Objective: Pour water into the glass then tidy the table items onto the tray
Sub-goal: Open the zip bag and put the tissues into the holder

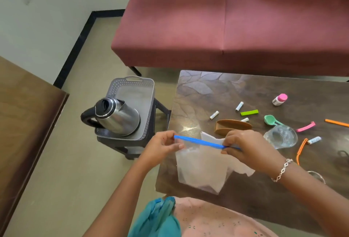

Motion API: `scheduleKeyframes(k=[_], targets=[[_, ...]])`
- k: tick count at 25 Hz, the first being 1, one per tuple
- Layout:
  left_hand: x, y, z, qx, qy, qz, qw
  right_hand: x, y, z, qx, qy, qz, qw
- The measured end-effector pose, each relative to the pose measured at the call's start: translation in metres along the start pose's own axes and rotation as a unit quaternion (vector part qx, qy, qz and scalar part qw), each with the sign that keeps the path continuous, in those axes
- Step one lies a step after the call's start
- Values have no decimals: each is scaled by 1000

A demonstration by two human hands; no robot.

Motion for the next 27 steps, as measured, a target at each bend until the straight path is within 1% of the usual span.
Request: scheduleKeyframes(k=[2, 5, 9, 12, 15, 16, 17, 18, 20, 22, 24, 25, 26, 27], targets=[[5, -1, -27, -40, 23, -13, 999, 33, 12, 9, 32, -17, -59, 998], [5, 9, -62, -83, 70, 9, 994, 70, 31, 26, 78, -53, -94, 991], [6, 33, -99, -124, 129, 14, 984, 79, 40, 44, 119, -98, -68, 986], [-4, 54, -117, -159, 177, 37, 971, 73, 37, 51, 125, -94, -42, 987], [-10, 67, -117, -187, 239, 33, 952, 62, 34, 51, 114, -81, -18, 990], [-10, 72, -107, -175, 272, 27, 946, 58, 35, 51, 111, -71, -12, 991], [-7, 77, -93, -142, 297, 20, 944, 54, 36, 51, 107, -62, -11, 992], [-1, 82, -77, -105, 299, 8, 948, 50, 37, 49, 101, -61, -15, 993], [19, 86, -40, -33, 239, -49, 969, 40, 39, 39, 79, -71, -35, 994], [43, 81, -4, 3, 147, -147, 978, 25, 40, 23, 47, -56, -57, 996], [61, 72, 24, 9, 44, -244, 969, 1, 38, 9, 30, 23, -72, 997], [65, 67, 34, -1, -2, -276, 961, -14, 37, 4, 32, 75, -72, 994], [65, 64, 40, -14, -31, -288, 957, -31, 36, 2, 36, 128, -63, 989], [62, 64, 42, -24, -47, -281, 958, -46, 37, 3, 42, 172, -50, 983]])
Point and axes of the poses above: each hand's wrist, its own y-axis towards the middle knuckle, its own x-axis out of the palm, z = x × y, the point moved 9 cm from there along y, towards the middle knuckle, and after that the axes turned 9 degrees about x, right-handed, at the moved point
